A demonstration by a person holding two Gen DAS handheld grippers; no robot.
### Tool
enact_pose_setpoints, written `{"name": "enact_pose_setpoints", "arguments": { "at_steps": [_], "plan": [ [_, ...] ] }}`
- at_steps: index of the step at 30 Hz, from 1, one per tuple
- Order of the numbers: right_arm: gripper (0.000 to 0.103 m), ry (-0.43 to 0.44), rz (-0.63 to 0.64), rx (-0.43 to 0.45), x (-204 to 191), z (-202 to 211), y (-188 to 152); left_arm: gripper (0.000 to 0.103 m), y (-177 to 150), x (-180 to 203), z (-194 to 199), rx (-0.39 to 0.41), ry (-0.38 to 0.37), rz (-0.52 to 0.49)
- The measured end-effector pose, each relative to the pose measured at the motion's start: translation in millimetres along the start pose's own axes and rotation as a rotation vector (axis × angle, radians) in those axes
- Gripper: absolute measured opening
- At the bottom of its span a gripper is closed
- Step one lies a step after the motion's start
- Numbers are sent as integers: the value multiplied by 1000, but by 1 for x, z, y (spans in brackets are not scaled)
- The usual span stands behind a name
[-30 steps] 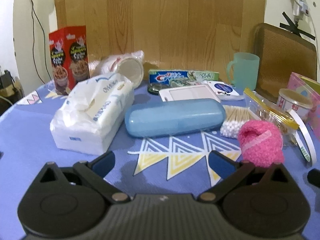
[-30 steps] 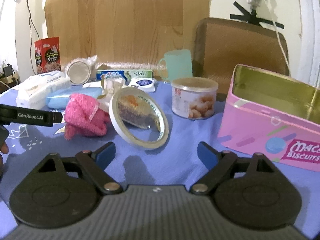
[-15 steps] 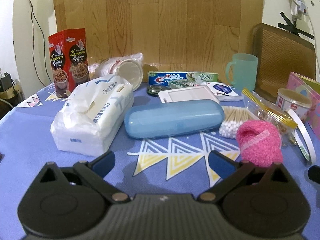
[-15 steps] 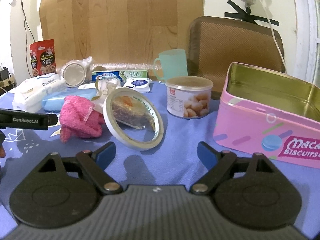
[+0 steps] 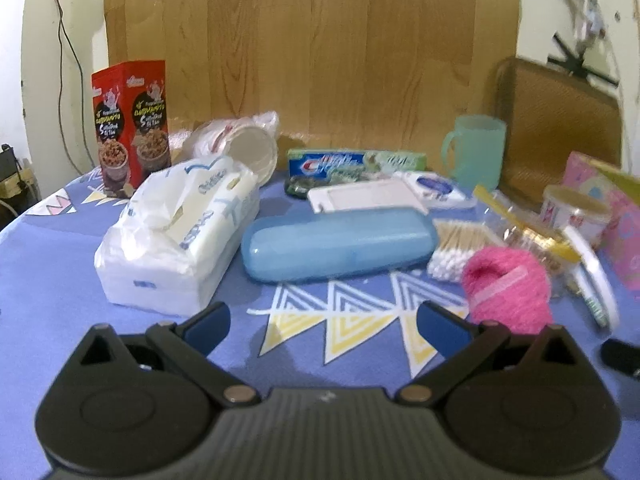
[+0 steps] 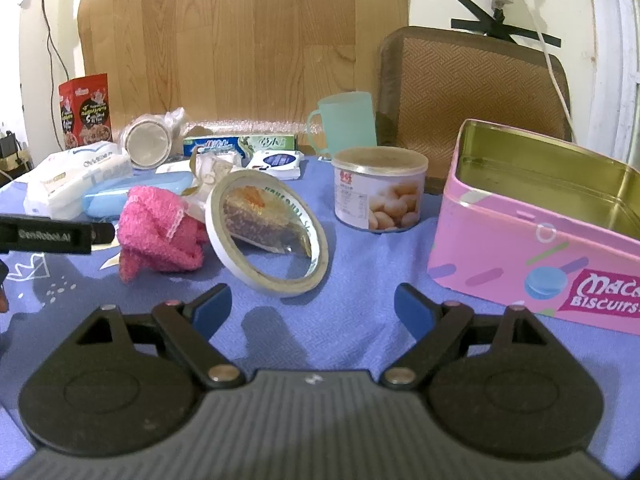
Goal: Organize soft objects
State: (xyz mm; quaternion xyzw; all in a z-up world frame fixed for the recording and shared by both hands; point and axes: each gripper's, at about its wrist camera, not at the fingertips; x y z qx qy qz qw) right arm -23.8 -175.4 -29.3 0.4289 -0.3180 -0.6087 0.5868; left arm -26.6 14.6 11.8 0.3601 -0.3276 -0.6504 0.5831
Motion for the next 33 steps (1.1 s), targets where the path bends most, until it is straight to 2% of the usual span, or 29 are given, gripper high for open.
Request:
{"name": "enact_pose_setpoints", "arguments": {
  "at_steps": [5, 7, 8, 10, 11, 13, 15, 18, 19, 21, 22, 24, 25, 27, 29, 30, 31, 33],
  "plan": [
    [79, 50, 86, -1, -14, -1, 6, 103, -3, -14, 14, 99, -62, 66],
    [74, 63, 138, 12, -23, -3, 13, 103, -3, -19, 14, 108, -77, 94],
    [67, 66, 158, 11, -27, -7, 16, 103, -2, -22, 14, 106, -82, 109],
    [42, 69, 197, -3, -34, -15, 21, 103, -2, -27, 11, 99, -93, 138],
    [21, 73, 208, -15, -35, -17, 22, 103, -2, -30, 10, 96, -98, 152],
    [20, 75, 206, -21, -33, -14, 21, 103, -2, -34, 10, 98, -111, 178],
    [19, 123, 131, -39, -23, -2, 22, 103, -4, -37, 12, 104, -129, 191],
    [15, 278, -166, -64, 17, 22, 28, 103, -4, -34, 14, 102, -162, 174],
    [14, 325, -261, -63, 32, 30, 27, 103, -3, -29, 18, 106, -199, 156],
    [14, 383, -407, -64, 63, 43, 18, 103, -2, -14, 30, 122, -306, 131],
    [15, 375, -450, -67, 77, 49, 12, 103, 0, -4, 34, 124, -359, 110],
    [19, 288, -471, -66, 95, 57, 1, 103, 6, 26, 42, 113, -465, 25],
    [22, 228, -476, -63, 102, 61, -6, 103, 7, 41, 42, 98, -494, -11],
    [43, 140, -493, -57, 114, 70, -19, 103, 12, 68, 36, 35, -561, -63],
    [51, 96, -475, -35, 118, 79, -27, 102, 15, 90, 24, -39, -612, -74],
    [58, 80, -443, -25, 116, 82, -29, 100, 19, 101, 16, -90, -634, -76],
    [63, 68, -402, -17, 113, 85, -29, 94, 21, 110, 9, -127, -652, -79],
    [81, 55, -294, 13, 102, 92, -28, 84, 24, 133, -2, -197, -663, -118]
  ]
}}
Point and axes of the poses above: each gripper's, at about its wrist camera, not at the fingertips, and z roughly against the way its jaws point, x to its right, y to its top, and after that the axes turned 7 degrees about -z, right-handed
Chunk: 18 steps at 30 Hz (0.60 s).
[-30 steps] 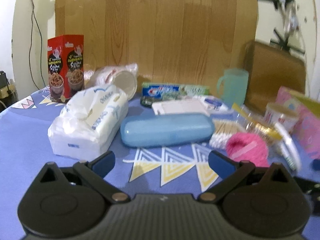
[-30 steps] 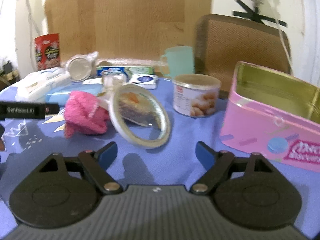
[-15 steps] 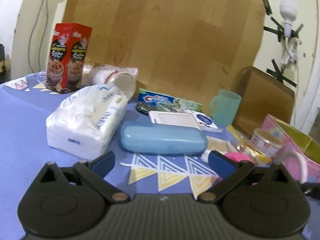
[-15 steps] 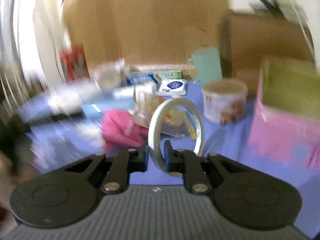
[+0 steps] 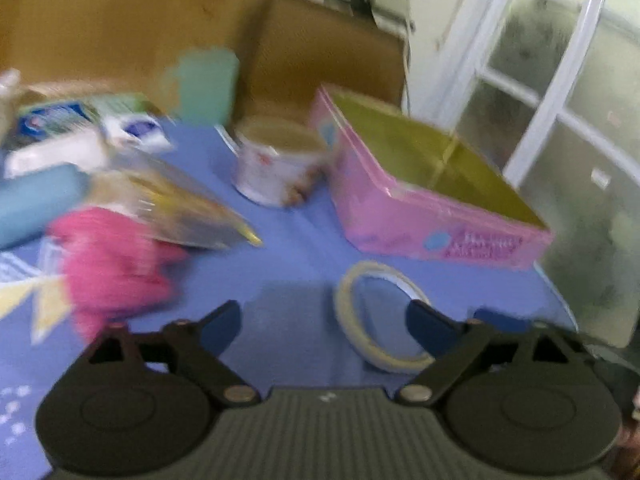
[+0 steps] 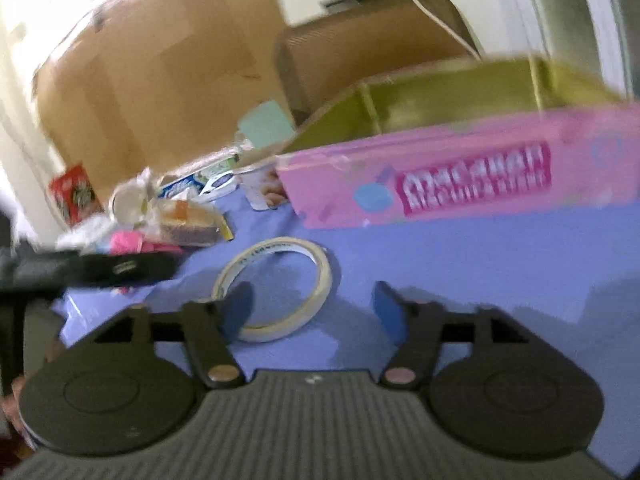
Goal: Organize soft objects
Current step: 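Carry the tape roll into the pink tin and open the right gripper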
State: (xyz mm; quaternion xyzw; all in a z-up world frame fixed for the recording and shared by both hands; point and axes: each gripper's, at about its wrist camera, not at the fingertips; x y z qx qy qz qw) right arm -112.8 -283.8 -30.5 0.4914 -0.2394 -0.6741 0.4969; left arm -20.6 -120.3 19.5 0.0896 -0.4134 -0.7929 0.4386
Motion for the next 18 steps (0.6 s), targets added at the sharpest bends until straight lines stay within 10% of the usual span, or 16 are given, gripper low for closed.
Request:
{"name": "enact_pose_setpoints", "arguments": {
  "at_steps": [4, 8, 18],
  "plan": [
    [92, -26, 255, -27, -21, -10, -5, 72, 7, 12, -23, -59, 33, -38],
    [79, -17, 333, -87, -26, -35, -10, 39, 9, 24, -28, -76, 6, -49],
    [73, 11, 354, 183, -35, 12, 21, 40, 61, 59, 14, 111, 3, -142]
  ]
}}
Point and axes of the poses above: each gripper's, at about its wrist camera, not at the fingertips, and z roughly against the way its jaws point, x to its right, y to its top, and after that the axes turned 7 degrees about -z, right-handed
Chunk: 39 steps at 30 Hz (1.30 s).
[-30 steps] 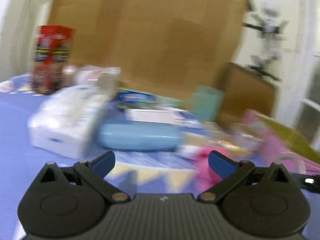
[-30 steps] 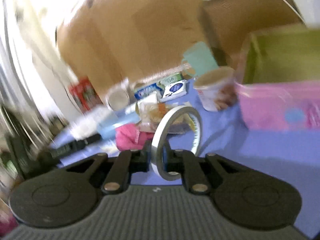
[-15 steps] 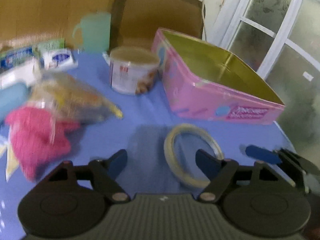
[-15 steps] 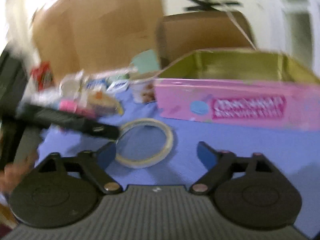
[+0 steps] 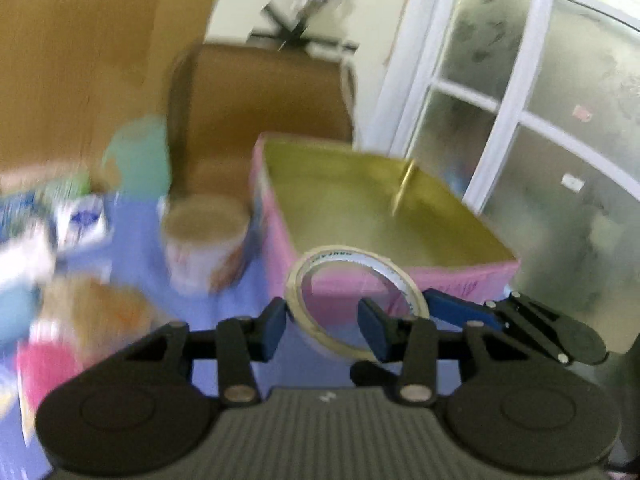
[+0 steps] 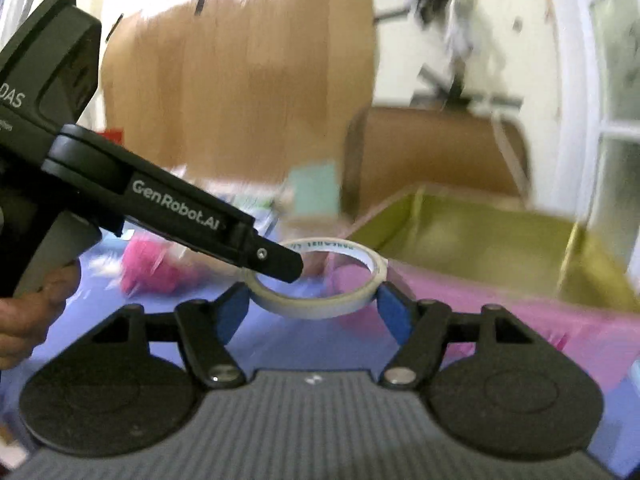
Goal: Organize soft objects
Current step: 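Carry the tape roll into the pink tin and open the right gripper, then grasp the pink fuzzy sock with the right gripper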
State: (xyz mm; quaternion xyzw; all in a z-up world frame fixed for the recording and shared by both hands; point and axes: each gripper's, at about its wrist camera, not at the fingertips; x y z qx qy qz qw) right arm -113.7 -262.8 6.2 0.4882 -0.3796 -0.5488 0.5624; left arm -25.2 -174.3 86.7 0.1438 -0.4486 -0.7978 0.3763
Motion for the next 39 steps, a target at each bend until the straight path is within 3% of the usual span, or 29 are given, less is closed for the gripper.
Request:
{"name": "enact_pose_setpoints", "arguments": {
  "at_steps": [4, 6, 10, 13, 15, 18, 21, 24, 27, 32, 36, 37, 38, 39],
  "plan": [
    [73, -81, -41, 13, 28, -22, 18, 43, 33, 4, -40, 21, 13, -53],
    [72, -126, -114, -33, 49, -39, 24, 43, 40, 6, -64, 4, 10, -63],
    [70, -210, -247, -144, 81, -67, 27, 53, 42, 18, -94, -12, 42, -83],
    [70, -224, -309, -173, 89, -74, 26, 54, 36, 13, -84, 4, 39, -57],
    [71, -218, -312, -149, 85, -71, 31, 57, 30, -2, -58, 47, 25, -30],
    [71, -181, -315, -56, 74, -58, 36, 64, 17, -40, -2, 155, 52, 7],
    [70, -87, -283, -6, 45, -47, 40, 65, -8, -76, 52, 232, 176, 49],
    [67, 43, -214, -61, 5, -58, 33, 64, -39, -107, 88, 231, 338, 82],
    [67, 164, -130, -159, -42, -80, 19, 63, -70, -134, 105, 178, 386, 161],
    [68, 260, -2, -270, -104, -116, 7, 63, -99, -164, 106, 125, 326, 278],
    [69, 252, 34, -339, -130, -149, 5, 65, -110, -173, 85, 65, 222, 301],
    [69, 246, 30, -352, -133, -158, 4, 63, -111, -173, 76, 47, 217, 299],
    [67, 245, 24, -360, -133, -162, 2, 52, -111, -174, 68, 25, 208, 304],
    [51, 257, 15, -367, -133, -164, 1, 39, -112, -175, 63, 17, 159, 319]
  ]
}}
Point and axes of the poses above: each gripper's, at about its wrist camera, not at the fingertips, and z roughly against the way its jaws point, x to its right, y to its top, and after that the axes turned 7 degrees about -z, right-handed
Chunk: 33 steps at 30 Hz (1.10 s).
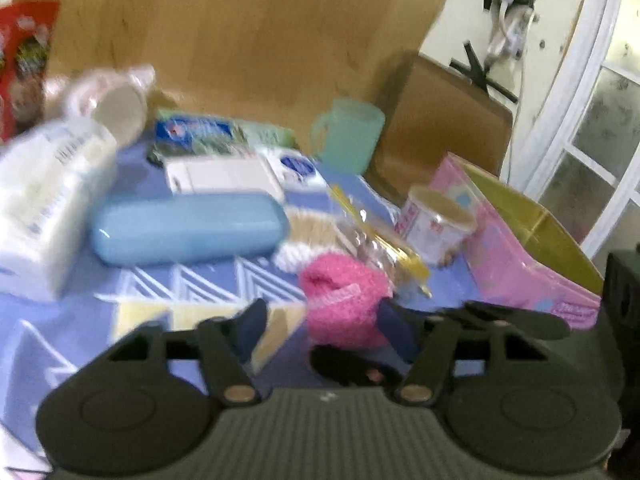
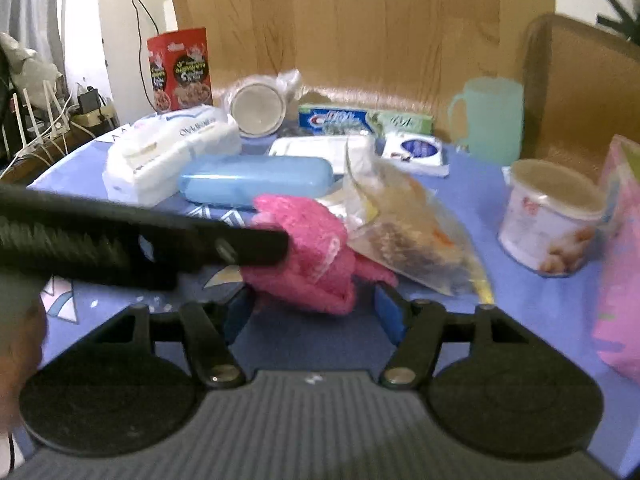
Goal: Organize soft objects
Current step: 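Grasp the pink fuzzy sock with the right gripper, then drop the pink sock into the pink tin from the right gripper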
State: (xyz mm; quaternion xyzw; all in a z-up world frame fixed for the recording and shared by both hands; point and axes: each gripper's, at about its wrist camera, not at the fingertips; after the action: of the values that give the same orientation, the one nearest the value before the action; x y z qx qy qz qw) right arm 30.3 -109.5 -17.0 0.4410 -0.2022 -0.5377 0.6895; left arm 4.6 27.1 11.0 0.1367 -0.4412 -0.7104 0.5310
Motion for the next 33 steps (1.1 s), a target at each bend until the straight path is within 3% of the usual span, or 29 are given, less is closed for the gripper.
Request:
{"name": "enact_pose_setpoints", "arguments": {
  "at_steps": [1, 6, 10, 15, 18, 20, 23, 25, 27, 28, 33],
  "plan": [
    [49, 15, -8, 5, -1, 0, -1, 35, -1, 1, -1, -7, -33, 11],
    [44, 5, 33, 103, -19, 41, -21, 35, -12, 33, 41, 57, -46, -87],
    [44, 5, 77, 242, -19, 90, -43, 36, -21, 74, 69, 130, -67, -202],
    [44, -125, 13, 337, 19, 110, -43, 37, 9, 125, 30, 125, -127, -260],
    [45, -215, -62, 381, 57, 126, -36, 48, 28, 162, -4, 117, -162, -261],
    [45, -295, -109, 405, 84, 135, -30, 62, 35, 187, -23, 108, -174, -277],
    [51, -395, -189, 406, 126, 142, -21, 70, 41, 213, -42, 114, -162, -299],
    [55, -472, -228, 393, 150, 139, -20, 70, 39, 219, -42, 117, -164, -309],
    [76, -552, -256, 371, 172, 137, -22, 71, 34, 216, -36, 132, -153, -320],
    [80, -580, -287, 374, 181, 137, -25, 71, 32, 211, -31, 140, -136, -319],
    [83, -558, -406, 462, 192, 156, -36, 75, 18, 150, 0, 181, -15, -236]
  ]
}}
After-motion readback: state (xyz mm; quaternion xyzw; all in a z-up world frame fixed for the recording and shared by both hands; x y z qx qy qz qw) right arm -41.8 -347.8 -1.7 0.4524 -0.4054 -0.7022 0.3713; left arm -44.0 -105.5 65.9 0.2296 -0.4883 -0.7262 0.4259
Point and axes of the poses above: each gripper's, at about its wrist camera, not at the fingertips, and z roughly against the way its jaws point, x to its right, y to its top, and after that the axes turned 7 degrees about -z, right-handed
